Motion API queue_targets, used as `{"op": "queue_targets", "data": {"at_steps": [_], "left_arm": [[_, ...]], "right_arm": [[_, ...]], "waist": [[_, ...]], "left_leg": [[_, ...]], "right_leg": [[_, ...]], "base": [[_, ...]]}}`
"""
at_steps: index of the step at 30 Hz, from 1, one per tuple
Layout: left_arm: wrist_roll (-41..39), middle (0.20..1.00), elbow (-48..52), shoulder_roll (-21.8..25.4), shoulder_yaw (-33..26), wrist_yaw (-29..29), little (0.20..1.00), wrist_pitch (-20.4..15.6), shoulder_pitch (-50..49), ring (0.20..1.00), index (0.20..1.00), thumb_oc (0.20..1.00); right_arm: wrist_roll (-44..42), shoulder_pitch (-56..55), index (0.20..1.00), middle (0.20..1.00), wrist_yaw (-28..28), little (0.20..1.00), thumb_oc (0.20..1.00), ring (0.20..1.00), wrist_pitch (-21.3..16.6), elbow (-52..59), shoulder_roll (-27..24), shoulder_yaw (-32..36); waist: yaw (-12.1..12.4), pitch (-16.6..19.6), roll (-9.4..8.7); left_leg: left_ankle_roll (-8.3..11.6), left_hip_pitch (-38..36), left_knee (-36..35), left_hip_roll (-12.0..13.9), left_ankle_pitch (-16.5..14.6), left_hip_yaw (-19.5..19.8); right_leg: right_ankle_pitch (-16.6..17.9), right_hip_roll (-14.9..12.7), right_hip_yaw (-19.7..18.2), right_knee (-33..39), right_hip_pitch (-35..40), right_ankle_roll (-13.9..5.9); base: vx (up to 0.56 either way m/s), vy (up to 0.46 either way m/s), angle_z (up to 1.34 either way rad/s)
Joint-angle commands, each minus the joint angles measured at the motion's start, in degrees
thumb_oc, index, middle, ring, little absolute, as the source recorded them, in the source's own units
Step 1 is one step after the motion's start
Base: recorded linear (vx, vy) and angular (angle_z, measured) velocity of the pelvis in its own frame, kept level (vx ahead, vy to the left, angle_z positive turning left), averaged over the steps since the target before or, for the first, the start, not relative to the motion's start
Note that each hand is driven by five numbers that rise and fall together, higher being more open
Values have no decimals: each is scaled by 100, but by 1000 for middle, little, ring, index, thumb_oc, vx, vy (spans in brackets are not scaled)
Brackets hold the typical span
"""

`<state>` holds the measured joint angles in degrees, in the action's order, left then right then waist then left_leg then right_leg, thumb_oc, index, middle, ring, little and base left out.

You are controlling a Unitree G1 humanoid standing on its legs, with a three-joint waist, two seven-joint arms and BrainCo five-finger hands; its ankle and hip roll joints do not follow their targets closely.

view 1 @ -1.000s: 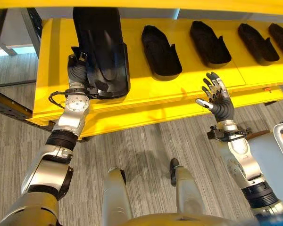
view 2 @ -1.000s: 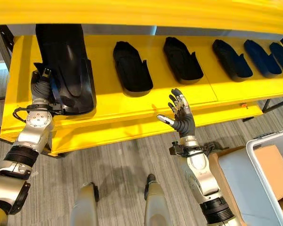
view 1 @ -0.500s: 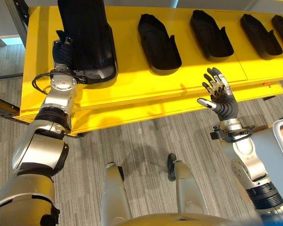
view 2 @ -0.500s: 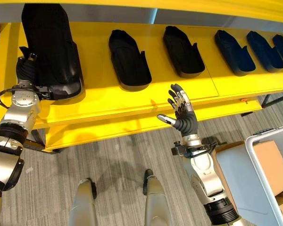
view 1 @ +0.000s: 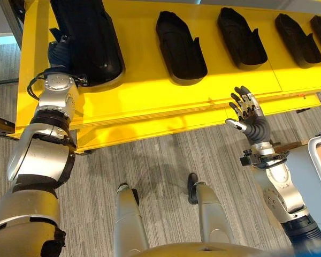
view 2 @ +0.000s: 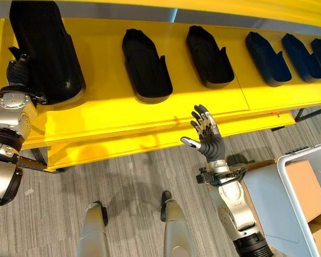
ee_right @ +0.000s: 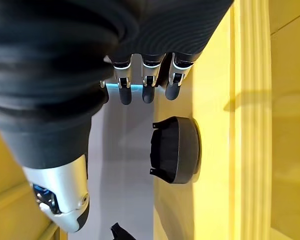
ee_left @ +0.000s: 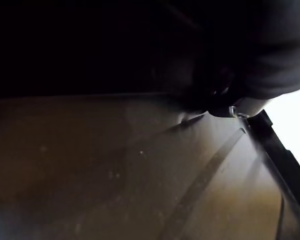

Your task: Move parts from the plastic box to the shelf.

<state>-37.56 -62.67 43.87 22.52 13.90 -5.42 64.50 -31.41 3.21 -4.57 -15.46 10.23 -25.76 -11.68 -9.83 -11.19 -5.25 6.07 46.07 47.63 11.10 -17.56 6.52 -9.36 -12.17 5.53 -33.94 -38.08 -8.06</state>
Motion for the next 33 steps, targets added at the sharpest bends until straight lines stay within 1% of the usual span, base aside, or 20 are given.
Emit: {"op": "queue_targets", "data": {"at_steps": [1, 4, 5, 9, 12, 13, 16, 26, 27, 28, 29, 31, 33], "left_arm": [[258, 200, -369, 416, 280, -140, 200, -184, 810, 200, 200, 200], [490, 200, -429, 443, 397, -221, 200, -112, 884, 200, 200, 200], [720, 200, -521, 476, 447, -260, 200, -35, 907, 200, 200, 200], [1245, 200, -645, 540, 634, -398, 200, 77, 995, 200, 200, 200], [1394, 200, -712, 558, 637, -489, 200, 150, 969, 200, 200, 200], [1389, 200, -738, 541, 600, -461, 200, 153, 938, 200, 200, 200], [1101, 200, -815, 438, 342, -386, 200, 147, 859, 200, 200, 200], [859, 200, -827, 260, 64, -242, 200, 122, 769, 200, 200, 200], [793, 200, -834, 243, 31, -212, 200, 109, 770, 200, 200, 200], [483, 200, -800, 165, -135, -133, 200, 40, 711, 200, 200, 200], [482, 200, -799, 165, -138, -133, 200, 41, 708, 200, 200, 200], [179, 200, -723, 98, -250, -76, 200, -33, 638, 200, 200, 200], [74, 200, -652, 60, -274, -48, 200, -54, 609, 200, 200, 200]], "right_arm": [[-248, -146, 1000, 1000, 102, 1000, 1000, 1000, -347, 362, -118, 323], [-285, -165, 1000, 1000, 130, 1000, 1000, 1000, -347, 353, -103, 328], [-299, -203, 1000, 1000, 180, 1000, 1000, 1000, -337, 370, -99, 333], [-355, -255, 1000, 1000, 288, 1000, 1000, 1000, -309, 424, -114, 355], [-384, -326, 1000, 1000, 358, 1000, 1000, 1000, -284, 442, -118, 379], [-375, -357, 1000, 1000, 380, 1000, 1000, 1000, -282, 442, -124, 383], [-436, -391, 1000, 1000, 400, 1000, 1000, 1000, -275, 441, -110, 387], [-449, -461, 1000, 1000, 398, 1000, 1000, 1000, -262, 489, -144, 455], [-441, -461, 1000, 1000, 398, 1000, 1000, 1000, -262, 489, -149, 450], [-433, -446, 1000, 1000, 384, 1000, 1000, 1000, -273, 519, -175, 451], [-433, -446, 1000, 1000, 384, 1000, 1000, 1000, -273, 519, -177, 451], [-433, -441, 1000, 1000, 349, 1000, 1000, 1000, -275, 510, -179, 455], [-421, -455, 1000, 1000, 345, 1000, 1000, 1000, -261, 517, -182, 454]], "waist": [[58, 402, 91], [61, 394, 76], [61, 383, 74], [69, 397, 75], [83, 406, 83], [101, 421, 98], [103, 439, 91], [69, 518, 100], [68, 519, 101], [69, 516, 105], [70, 518, 107], [73, 514, 108], [75, 532, 112]], "left_leg": [[52, 114, -369, 311, 656, 247], [47, 148, -374, 304, 660, 226], [47, 186, -362, 297, 658, 220], [39, 275, -322, 284, 650, 204], [40, 329, -324, 292, 650, 194], [66, 289, -248, 333, 445, 201], [67, 354, -252, 339, 464, 200], [71, 496, -229, 345, 468, 183], [70, 500, -234, 345, 467, 173], [63, 532, -224, 348, 467, 174], [63, 534, -223, 348, 467, 173], [57, 565, -204, 356, 463, 167], [55, 595, -191, 353, 455, 166]], "right_leg": [[438, -121, -276, -76, -50, -111], [452, -125, -295, -61, -86, -108], [469, -139, -303, -58, -127, -109], [487, -146, -335, -72, -238, -114], [489, -147, -340, -90, -309, -109], [316, -130, -353, -176, -277, -143], [344, -131, -382, -187, -390, -139], [365, -131, -431, -224, -579, -135], [368, -128, -439, -224, -594, -136], [383, -117, -453, -225, -640, -135], [383, -116, -454, -227, -643, -135], [376, -118, -462, -274, -710, -130], [372, -122, -477, -286, -740, -128]], "base": [[4, 18, -6], [-10, 19, -2], [-14, 33, -1], [0, 0, 0], [24, 1, -3], [83, -10, -7], [21, 5, -7], [-1, 1, -1], [0, 0, 0], [0, 0, 0], [-11, 5, -5], [1, 9, -6], [0, 0, 0]]}}
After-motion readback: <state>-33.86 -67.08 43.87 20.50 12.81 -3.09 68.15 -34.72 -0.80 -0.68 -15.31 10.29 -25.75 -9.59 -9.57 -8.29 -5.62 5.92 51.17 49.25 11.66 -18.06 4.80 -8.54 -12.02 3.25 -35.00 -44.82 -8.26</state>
